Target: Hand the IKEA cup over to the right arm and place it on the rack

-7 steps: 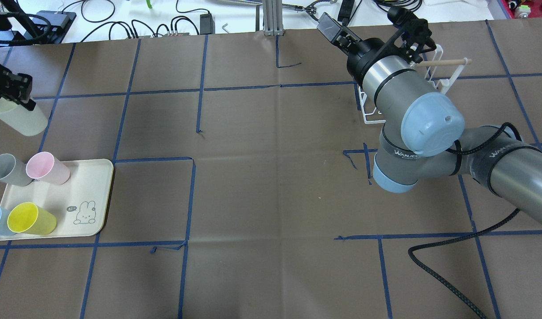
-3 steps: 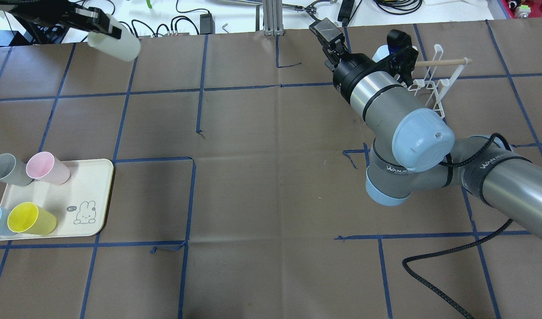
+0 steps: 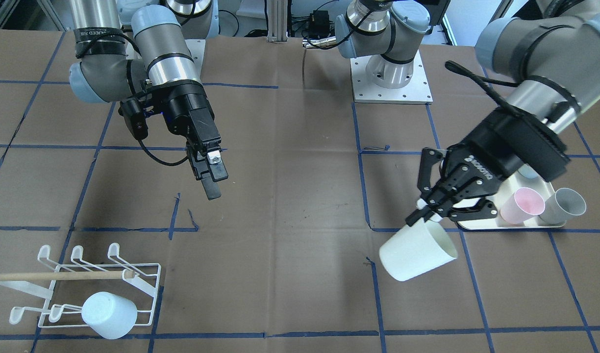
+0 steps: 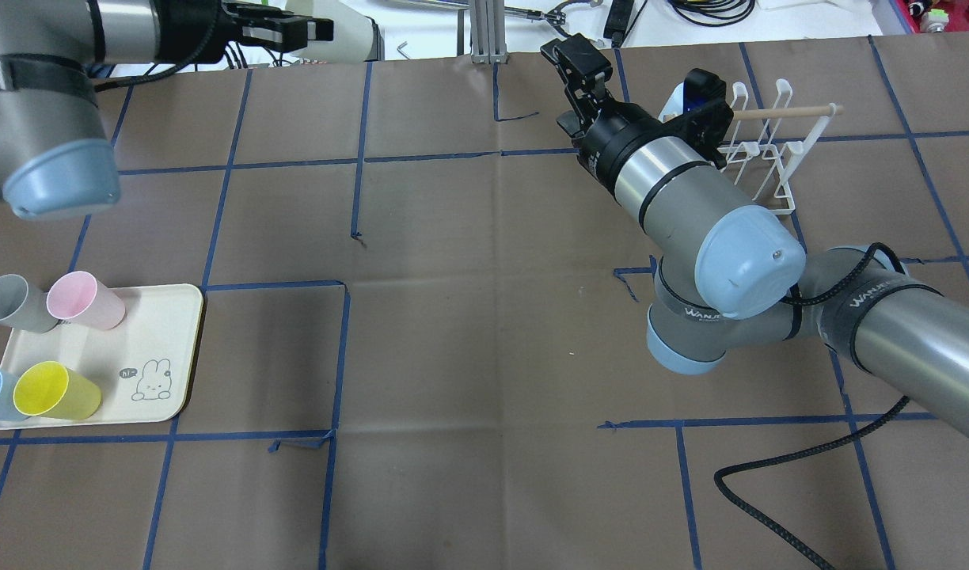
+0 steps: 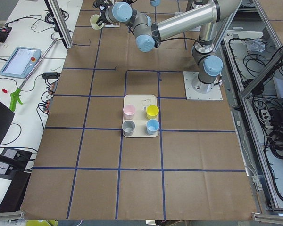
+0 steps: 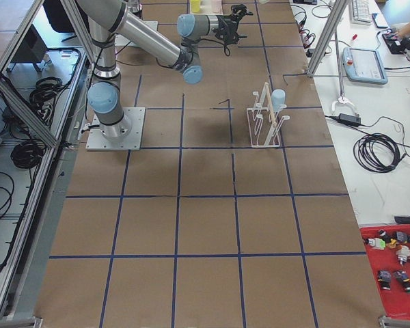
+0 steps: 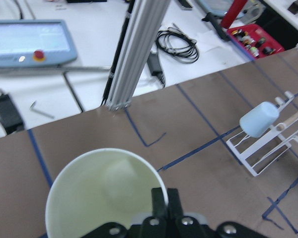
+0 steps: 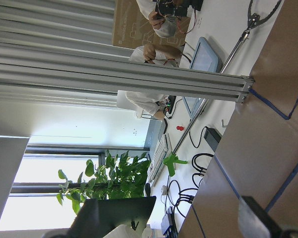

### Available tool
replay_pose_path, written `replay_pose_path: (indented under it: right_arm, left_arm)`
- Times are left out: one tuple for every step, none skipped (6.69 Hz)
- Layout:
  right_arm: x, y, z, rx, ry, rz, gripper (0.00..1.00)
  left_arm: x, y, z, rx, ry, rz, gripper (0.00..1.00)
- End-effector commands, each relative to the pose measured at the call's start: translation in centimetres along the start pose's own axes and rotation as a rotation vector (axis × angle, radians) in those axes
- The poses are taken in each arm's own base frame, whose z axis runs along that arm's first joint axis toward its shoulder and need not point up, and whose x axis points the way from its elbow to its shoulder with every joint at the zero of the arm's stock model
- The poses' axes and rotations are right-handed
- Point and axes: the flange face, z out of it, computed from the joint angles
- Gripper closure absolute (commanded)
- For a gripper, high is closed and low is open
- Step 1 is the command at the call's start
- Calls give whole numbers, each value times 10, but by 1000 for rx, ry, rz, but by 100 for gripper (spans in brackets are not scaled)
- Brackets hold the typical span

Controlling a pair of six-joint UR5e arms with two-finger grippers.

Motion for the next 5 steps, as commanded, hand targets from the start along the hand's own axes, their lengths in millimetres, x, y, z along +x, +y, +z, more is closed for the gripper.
replay_pose_path:
  right_arm:
    - [-1, 2, -1, -5, -5, 108, 0]
    - [-1, 2, 0, -9, -8, 152, 0]
    - [-1, 6, 0, -46, -7, 257, 0]
    - [-1, 7, 0, -57, 1, 345, 0]
    - [1, 7, 1, -57, 16, 367, 0]
  left_arm:
    - [64, 56, 41, 118, 33, 84, 100]
    - [65, 88, 58, 159, 28, 69, 100]
    - [69, 94, 65, 235, 26, 52, 100]
    - [85, 99, 74, 265, 49, 40, 99]
    - [102, 95, 77, 267, 72, 58, 98]
